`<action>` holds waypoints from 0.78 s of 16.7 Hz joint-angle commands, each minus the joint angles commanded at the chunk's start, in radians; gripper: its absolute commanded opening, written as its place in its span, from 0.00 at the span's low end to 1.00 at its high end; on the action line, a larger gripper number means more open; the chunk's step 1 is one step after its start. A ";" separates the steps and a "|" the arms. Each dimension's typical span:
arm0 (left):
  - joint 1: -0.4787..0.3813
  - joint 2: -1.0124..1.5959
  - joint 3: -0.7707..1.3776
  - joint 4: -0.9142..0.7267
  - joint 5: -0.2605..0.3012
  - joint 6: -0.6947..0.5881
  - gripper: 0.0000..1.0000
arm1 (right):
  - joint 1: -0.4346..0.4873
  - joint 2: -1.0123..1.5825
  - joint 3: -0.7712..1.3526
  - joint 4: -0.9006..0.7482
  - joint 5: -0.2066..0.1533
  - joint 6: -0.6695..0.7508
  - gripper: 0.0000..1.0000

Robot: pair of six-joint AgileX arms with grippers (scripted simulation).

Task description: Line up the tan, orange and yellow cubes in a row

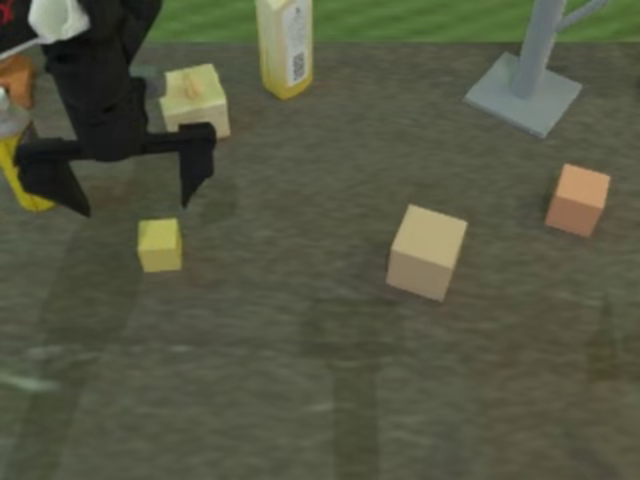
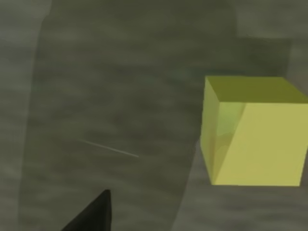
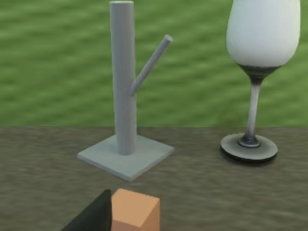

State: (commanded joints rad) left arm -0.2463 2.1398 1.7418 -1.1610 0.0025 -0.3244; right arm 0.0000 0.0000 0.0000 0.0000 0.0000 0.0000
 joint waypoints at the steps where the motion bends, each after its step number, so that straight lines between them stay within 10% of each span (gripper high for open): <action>1: -0.002 0.019 0.018 -0.008 0.000 -0.003 1.00 | 0.000 0.000 0.000 0.000 0.000 0.000 1.00; 13: 0.000 0.096 -0.100 0.191 0.001 -0.002 1.00 | 0.000 0.000 0.000 0.000 0.000 0.000 1.00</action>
State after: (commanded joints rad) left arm -0.2466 2.2362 1.6420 -0.9695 0.0034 -0.3260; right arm 0.0000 0.0000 0.0000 0.0000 0.0000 0.0000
